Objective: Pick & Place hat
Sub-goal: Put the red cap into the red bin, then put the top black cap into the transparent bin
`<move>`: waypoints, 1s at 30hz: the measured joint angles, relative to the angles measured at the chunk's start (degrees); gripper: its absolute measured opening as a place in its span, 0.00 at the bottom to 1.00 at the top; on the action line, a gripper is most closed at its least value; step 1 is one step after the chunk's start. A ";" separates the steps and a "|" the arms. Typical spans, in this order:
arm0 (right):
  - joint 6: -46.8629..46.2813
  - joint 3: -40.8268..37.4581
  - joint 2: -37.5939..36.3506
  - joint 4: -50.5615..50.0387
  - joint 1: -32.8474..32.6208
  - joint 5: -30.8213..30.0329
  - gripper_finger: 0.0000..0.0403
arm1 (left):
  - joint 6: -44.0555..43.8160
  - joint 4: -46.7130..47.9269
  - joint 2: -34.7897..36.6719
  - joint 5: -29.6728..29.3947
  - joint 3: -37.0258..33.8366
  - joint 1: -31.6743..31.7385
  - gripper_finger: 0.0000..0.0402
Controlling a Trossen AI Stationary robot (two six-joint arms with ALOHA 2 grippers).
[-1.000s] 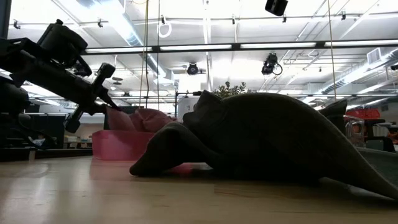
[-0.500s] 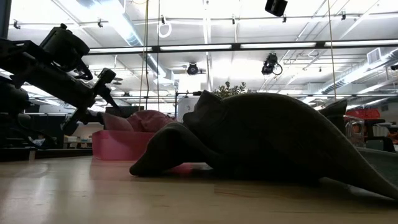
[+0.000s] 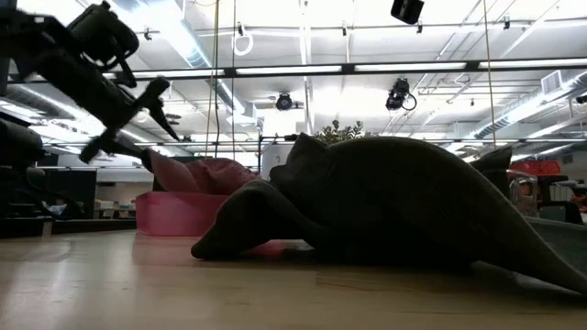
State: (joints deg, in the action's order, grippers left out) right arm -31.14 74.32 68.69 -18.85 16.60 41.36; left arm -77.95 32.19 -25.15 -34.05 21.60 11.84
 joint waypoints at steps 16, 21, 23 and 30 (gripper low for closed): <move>0.35 0.00 0.00 -0.01 0.00 0.00 0.60 | -4.34 17.92 -1.85 4.49 12.77 0.00 0.66; 0.33 0.00 0.00 -0.02 0.00 0.00 0.60 | -3.70 16.85 -8.41 6.56 12.77 0.00 0.59; 0.33 0.00 0.00 -0.04 0.00 0.00 0.60 | -1.77 14.43 -11.61 7.08 12.77 0.00 0.57; -0.23 0.02 0.00 -0.11 -0.30 0.00 0.60 | 12.57 -0.36 -19.47 8.22 13.77 0.00 0.46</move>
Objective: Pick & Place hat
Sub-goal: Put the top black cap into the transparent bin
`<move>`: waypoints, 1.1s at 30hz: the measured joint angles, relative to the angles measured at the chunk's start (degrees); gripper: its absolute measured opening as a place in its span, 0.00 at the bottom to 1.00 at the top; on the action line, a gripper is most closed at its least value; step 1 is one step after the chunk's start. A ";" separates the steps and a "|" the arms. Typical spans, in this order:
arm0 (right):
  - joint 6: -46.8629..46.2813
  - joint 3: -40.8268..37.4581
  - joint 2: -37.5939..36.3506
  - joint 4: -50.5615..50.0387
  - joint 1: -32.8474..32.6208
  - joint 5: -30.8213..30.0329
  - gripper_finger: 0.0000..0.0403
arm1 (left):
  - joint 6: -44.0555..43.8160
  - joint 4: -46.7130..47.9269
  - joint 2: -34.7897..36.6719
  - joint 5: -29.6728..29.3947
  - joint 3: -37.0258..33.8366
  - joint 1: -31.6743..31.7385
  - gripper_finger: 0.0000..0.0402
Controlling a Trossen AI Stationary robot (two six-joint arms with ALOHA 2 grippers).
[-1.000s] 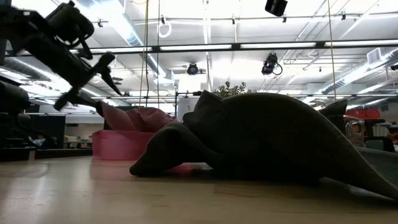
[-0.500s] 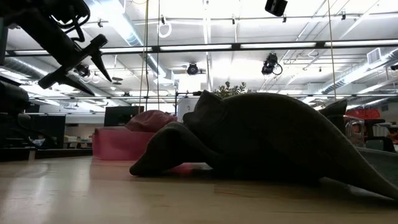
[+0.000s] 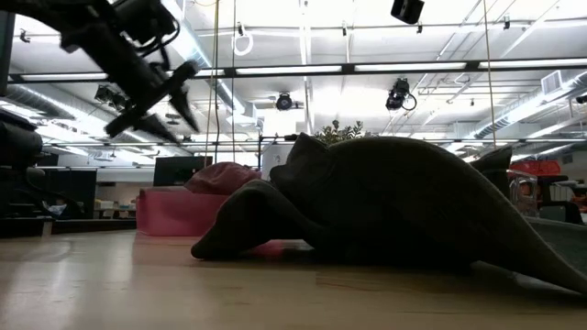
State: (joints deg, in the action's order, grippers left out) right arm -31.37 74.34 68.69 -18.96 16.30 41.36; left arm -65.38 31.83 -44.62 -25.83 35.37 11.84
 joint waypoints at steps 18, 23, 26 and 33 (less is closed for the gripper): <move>0.74 -0.02 -0.04 -27.05 -6.73 -6.79 0.60 | 53.70 -0.15 -14.78 17.04 33.36 -4.88 0.19; 0.78 0.00 -0.04 -27.99 -8.91 -10.96 0.60 | 49.34 1.47 -19.98 23.69 33.87 -6.58 0.25; 0.40 -0.02 -0.04 -27.12 -9.60 -10.99 0.60 | 49.14 1.89 -23.91 26.41 33.66 -7.23 0.33; -0.71 0.01 -0.02 -29.29 -11.17 -10.99 0.60 | 48.42 2.84 -32.66 31.34 33.60 -6.62 0.56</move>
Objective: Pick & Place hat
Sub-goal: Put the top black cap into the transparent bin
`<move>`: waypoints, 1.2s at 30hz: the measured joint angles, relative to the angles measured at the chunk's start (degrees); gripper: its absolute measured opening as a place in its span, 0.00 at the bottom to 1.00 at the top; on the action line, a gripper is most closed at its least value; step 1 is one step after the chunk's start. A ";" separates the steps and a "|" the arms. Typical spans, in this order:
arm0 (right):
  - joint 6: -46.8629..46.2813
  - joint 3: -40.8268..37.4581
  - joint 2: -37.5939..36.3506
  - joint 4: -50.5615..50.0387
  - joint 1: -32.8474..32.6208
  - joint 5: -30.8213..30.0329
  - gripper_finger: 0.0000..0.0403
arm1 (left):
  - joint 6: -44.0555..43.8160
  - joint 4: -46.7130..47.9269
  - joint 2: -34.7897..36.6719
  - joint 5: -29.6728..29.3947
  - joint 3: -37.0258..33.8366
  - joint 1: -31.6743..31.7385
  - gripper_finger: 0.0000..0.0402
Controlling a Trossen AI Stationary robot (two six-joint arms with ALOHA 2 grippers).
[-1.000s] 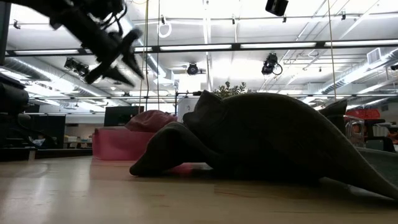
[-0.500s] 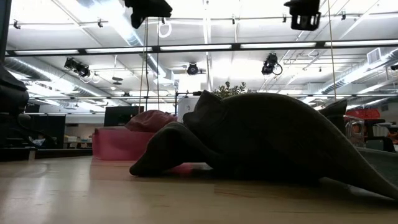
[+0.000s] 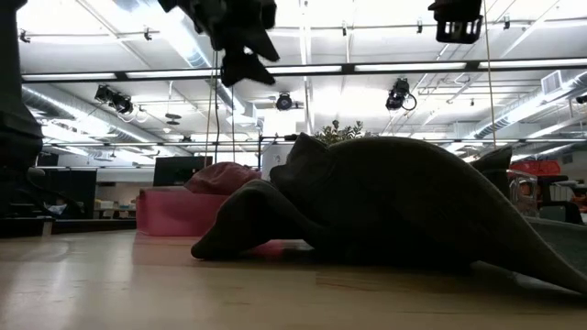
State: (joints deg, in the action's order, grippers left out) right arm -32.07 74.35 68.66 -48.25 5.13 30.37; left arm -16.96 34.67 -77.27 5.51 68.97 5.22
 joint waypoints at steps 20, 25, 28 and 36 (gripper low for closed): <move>-3.00 0.00 0.00 -3.90 -3.90 -6.03 0.60 | 10.66 1.29 -16.15 6.28 -0.02 6.27 0.66; -2.91 -0.02 0.00 -3.72 -4.31 -6.01 0.60 | 15.39 1.19 -20.38 9.82 -0.02 7.15 0.66; -2.84 -0.02 0.00 -3.70 -4.29 -5.99 0.60 | 16.13 -0.01 -22.93 13.46 -0.02 7.88 0.66; -1.73 -0.02 0.00 -3.65 -4.29 -5.99 0.60 | 19.54 -0.83 -27.58 13.07 -0.02 9.04 0.66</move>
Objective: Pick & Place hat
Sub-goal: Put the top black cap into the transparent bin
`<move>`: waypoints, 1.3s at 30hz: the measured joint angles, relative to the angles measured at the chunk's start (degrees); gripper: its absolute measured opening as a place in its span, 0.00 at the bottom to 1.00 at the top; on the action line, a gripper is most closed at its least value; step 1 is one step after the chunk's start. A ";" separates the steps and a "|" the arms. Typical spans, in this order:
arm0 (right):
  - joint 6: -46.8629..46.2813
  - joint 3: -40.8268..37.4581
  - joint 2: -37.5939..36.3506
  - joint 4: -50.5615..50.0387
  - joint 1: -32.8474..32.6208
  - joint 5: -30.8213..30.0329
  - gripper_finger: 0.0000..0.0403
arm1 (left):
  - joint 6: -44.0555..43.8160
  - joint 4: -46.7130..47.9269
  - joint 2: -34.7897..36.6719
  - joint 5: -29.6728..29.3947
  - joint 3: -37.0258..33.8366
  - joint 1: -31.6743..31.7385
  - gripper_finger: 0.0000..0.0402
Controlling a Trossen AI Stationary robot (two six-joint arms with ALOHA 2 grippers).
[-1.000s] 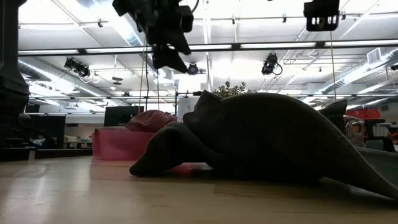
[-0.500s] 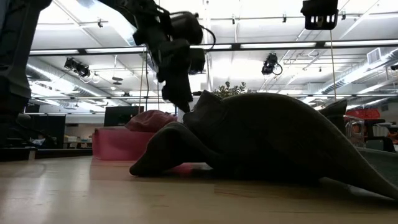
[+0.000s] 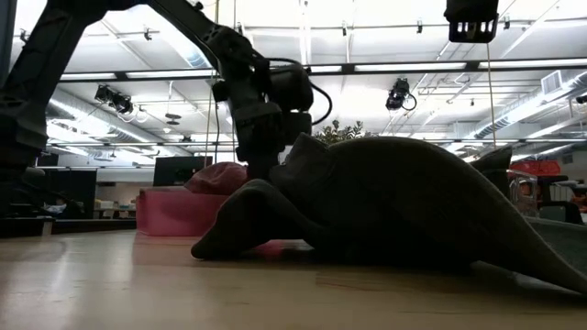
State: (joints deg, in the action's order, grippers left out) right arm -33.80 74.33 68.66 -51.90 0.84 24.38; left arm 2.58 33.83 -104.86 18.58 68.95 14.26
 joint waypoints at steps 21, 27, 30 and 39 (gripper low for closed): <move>1.31 0.02 0.02 0.66 0.00 0.02 0.60 | -0.34 -2.62 -5.88 13.02 -0.04 2.53 0.66; 1.67 0.01 0.02 0.72 0.00 0.03 0.60 | -0.61 -2.75 -5.88 13.44 -0.02 2.34 0.58; 1.80 0.01 0.02 0.70 0.00 0.03 0.60 | -0.71 -2.15 -5.88 14.65 -0.02 2.34 0.45; 3.02 0.00 0.02 0.68 0.00 0.02 0.60 | -1.87 -0.67 -5.49 24.65 0.14 3.22 0.05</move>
State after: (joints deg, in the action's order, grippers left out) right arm -30.78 74.32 68.69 -51.22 0.84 24.40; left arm 0.71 33.16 -110.34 43.23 69.09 17.48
